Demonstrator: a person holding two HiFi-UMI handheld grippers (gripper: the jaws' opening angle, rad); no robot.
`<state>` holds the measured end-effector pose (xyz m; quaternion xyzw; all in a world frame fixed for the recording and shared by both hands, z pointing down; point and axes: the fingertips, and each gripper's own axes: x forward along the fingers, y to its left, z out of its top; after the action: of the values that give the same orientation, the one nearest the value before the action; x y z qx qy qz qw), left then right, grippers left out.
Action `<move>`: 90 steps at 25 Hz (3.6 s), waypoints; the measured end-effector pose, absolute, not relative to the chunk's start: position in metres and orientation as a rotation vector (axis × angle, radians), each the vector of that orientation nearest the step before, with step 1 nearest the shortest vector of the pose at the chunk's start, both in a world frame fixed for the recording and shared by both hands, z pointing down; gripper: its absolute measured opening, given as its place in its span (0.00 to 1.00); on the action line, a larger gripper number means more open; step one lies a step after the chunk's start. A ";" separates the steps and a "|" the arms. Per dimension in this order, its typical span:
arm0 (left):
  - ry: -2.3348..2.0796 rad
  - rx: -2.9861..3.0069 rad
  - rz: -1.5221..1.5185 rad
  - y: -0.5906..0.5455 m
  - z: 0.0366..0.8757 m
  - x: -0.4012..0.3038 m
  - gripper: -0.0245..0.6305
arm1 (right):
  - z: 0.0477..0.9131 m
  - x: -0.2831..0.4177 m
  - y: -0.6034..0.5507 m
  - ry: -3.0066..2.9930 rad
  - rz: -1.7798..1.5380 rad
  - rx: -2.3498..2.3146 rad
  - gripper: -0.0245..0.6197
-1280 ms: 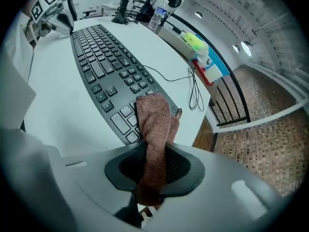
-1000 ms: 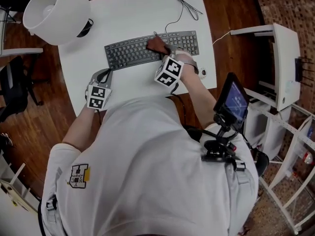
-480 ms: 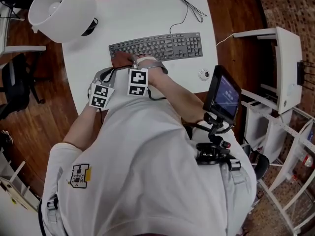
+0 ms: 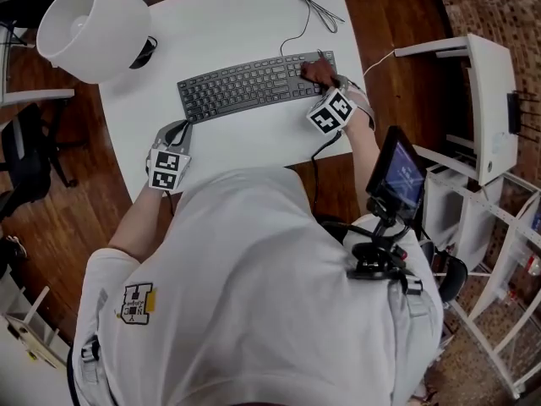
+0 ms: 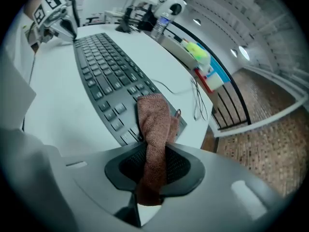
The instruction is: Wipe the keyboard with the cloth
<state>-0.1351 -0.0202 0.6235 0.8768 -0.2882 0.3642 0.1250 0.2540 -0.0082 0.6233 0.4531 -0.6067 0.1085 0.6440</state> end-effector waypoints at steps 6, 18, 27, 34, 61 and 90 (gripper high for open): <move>-0.849 2.548 1.056 -0.021 0.624 -0.135 0.04 | 0.615 0.249 -0.008 -1.345 0.263 1.093 0.16; -0.805 2.556 1.018 -0.022 0.622 -0.139 0.09 | 0.607 -0.113 -0.019 -1.967 -0.057 0.513 0.16; -0.791 2.568 1.026 -0.025 0.622 -0.141 0.11 | 0.625 -0.009 -0.014 -1.825 0.072 0.652 0.16; -0.792 2.564 1.029 -0.024 0.625 -0.141 0.11 | 0.626 0.204 0.005 -1.519 0.316 1.027 0.16; -0.984 2.460 1.036 -0.022 0.624 -0.146 0.10 | 0.615 0.258 -0.020 -1.489 0.067 0.834 0.16; -0.972 2.477 0.998 -0.022 0.625 -0.145 0.08 | 0.622 0.210 0.000 -1.507 0.028 0.640 0.16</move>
<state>-0.1452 -0.0218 0.6254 0.8618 -0.3383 0.3472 0.1493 0.2105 -0.0002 0.6215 0.2853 -0.6721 0.0126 0.6832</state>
